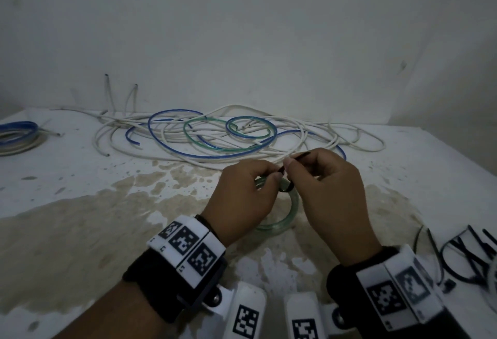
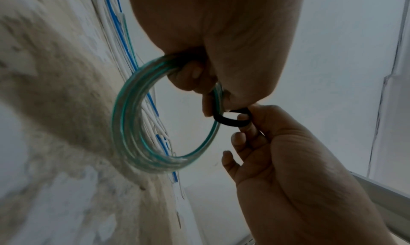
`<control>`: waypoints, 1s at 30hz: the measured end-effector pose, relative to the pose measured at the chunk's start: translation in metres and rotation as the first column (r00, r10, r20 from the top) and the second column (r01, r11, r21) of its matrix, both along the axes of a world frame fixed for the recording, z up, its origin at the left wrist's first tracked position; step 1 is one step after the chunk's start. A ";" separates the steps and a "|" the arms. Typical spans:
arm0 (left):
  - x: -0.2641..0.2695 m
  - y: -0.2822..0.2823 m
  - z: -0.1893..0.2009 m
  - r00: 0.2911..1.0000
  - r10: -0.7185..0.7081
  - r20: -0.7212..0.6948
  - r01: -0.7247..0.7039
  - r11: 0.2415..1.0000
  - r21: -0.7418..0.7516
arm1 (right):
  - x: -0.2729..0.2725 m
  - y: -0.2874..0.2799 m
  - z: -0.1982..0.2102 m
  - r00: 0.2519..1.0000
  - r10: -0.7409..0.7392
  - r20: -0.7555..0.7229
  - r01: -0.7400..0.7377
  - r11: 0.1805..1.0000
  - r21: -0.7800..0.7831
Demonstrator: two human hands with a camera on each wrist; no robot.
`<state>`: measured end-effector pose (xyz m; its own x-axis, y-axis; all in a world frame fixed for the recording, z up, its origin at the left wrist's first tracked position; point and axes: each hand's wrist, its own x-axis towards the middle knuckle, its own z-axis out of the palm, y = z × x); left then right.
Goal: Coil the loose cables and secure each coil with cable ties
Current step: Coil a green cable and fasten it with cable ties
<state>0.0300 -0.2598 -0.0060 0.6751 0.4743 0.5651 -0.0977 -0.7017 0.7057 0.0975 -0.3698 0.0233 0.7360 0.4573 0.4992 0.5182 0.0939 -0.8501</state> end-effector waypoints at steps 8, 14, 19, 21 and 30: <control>-0.002 0.000 -0.002 0.998 0.031 0.049 -0.039 0.983 0.180 | 0.004 0.001 -0.005 0.991 0.087 -0.105 -0.101 0.986 -0.130; 0.000 -0.004 0.002 0.996 0.033 0.081 -0.039 0.997 0.069 | 0.004 -0.002 -0.001 0.998 -0.037 -0.048 0.038 0.999 0.019; -0.001 -0.002 -0.001 0.995 0.031 0.096 -0.044 0.990 0.133 | 0.003 -0.001 -0.002 0.998 -0.046 -0.037 0.045 0.998 -0.033; -0.002 -0.001 -0.002 0.995 0.013 0.101 -0.031 0.983 0.179 | 0.005 0.000 -0.005 0.998 -0.023 -0.061 0.015 0.993 -0.120; -0.001 -0.006 0.003 0.999 -0.033 -0.027 0.034 0.999 0.019 | 0.005 -0.001 -0.001 0.997 -0.065 -0.042 0.066 0.998 0.024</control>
